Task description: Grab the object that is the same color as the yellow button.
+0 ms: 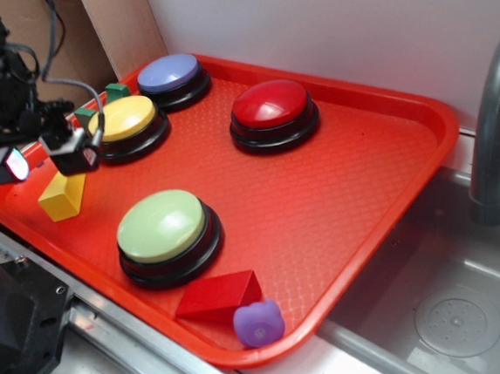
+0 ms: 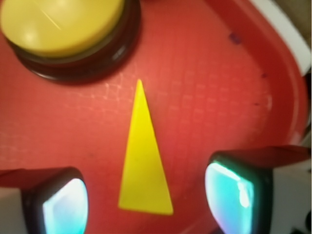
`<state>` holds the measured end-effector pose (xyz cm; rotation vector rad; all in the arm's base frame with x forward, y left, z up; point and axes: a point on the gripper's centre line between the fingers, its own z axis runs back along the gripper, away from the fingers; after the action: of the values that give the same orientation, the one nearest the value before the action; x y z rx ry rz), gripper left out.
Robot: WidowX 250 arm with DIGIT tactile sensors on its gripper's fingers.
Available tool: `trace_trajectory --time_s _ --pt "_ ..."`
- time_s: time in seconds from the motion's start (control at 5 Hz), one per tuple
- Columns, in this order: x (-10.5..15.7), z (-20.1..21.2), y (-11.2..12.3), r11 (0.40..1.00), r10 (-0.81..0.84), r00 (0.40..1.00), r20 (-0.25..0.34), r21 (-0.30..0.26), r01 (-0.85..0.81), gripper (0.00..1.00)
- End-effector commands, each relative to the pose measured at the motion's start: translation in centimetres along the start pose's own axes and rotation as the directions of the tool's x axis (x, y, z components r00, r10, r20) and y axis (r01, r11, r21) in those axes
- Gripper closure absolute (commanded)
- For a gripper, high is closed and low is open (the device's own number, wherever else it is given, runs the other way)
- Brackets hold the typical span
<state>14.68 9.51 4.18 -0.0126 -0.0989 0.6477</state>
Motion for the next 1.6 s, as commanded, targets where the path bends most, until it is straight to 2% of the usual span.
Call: trace_trajectory --time_s 0.0,0.2,0.4,0.6,1.0,1.4 --pt "-0.2 -1.6 -0.4 1.0 0.0 1.0 0.01 -0.014 0.0 0.0" --pt "-0.4 -2.3 -0.6 1.0 -0.006 1.0 0.005 0.007 0.006 0.0" --pt "-0.6 -2.6 -0.7 1.0 0.002 1.0 0.016 0.024 -0.002 1.0" --pt "-0.5 -1.2 -1.0 1.0 0.003 0.999 0.045 0.012 -0.004 1.0" --pt "0.4 6.0 -4.3 0.994 -0.068 0.994 0.088 -0.077 0.075 1.0" --pt "0.3 12.0 -9.3 0.953 -0.261 0.964 0.056 -0.143 0.266 1.0"
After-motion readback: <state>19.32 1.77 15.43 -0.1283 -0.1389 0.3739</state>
